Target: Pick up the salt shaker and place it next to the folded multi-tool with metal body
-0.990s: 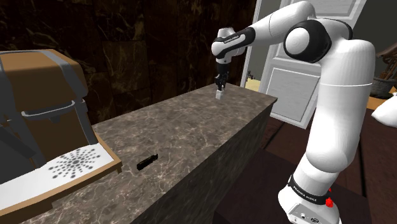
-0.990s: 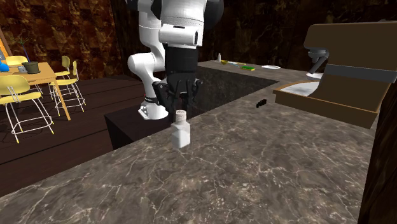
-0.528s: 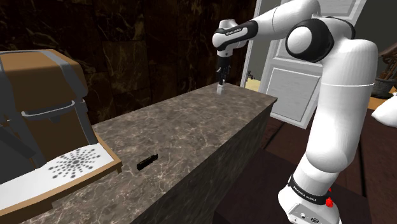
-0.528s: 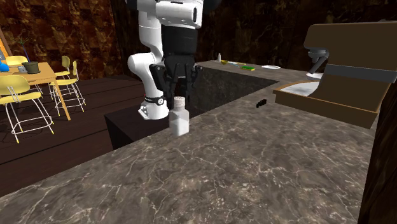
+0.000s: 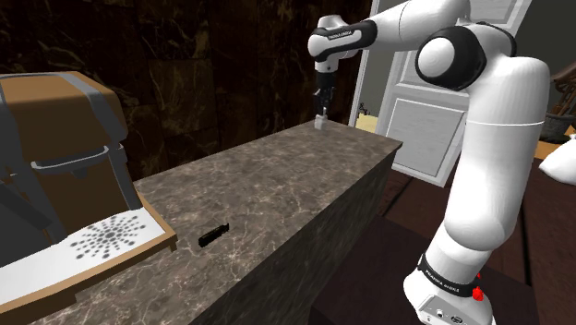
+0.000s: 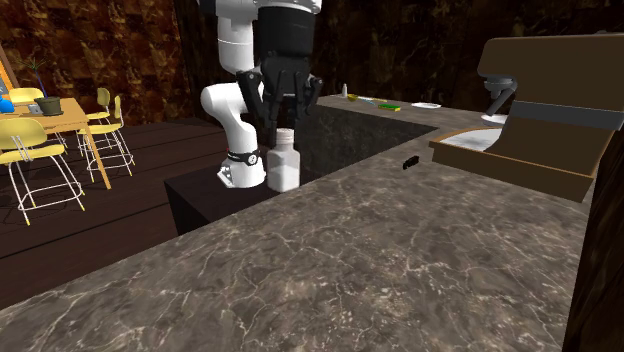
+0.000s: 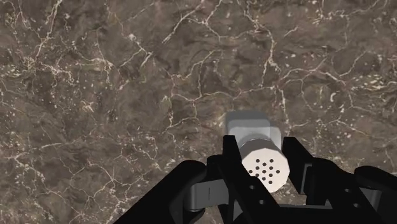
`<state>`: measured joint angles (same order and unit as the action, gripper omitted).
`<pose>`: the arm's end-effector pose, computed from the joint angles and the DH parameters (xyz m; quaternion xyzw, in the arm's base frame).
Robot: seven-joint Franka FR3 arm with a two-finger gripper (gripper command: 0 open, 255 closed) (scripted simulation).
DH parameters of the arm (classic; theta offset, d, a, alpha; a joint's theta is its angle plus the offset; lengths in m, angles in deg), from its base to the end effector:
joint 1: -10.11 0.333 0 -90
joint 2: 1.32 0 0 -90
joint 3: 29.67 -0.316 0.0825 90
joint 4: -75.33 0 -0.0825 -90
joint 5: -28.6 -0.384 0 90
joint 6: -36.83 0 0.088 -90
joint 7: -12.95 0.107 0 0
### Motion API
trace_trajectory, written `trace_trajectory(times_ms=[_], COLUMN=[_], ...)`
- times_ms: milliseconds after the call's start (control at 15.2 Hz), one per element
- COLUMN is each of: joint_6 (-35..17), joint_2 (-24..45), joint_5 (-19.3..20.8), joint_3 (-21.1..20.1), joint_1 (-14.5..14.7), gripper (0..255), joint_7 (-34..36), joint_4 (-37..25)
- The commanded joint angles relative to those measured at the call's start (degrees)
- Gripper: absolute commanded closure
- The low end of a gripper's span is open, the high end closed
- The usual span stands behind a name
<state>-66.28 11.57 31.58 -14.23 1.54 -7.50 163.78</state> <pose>0.5832 -0.2473 0.5288 0.9981 -0.0218 -0.0029 0.0583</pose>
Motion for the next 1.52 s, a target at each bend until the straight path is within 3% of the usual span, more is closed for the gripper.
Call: trace_trajectory(times_ms=[0,726,1452], joint_6=[-0.35,-0.94,0.67], joint_2=[-2.13,-11.73,-14.47], joint_5=[0.76,3.73,3.76], joint_3=[-0.61,-6.81,-14.37], joint_1=[1.38,9.75,17.08], gripper=[255,255,255], joint_7=[2.04,17.11,31.93], joint_4=[2.60,14.15,17.00])
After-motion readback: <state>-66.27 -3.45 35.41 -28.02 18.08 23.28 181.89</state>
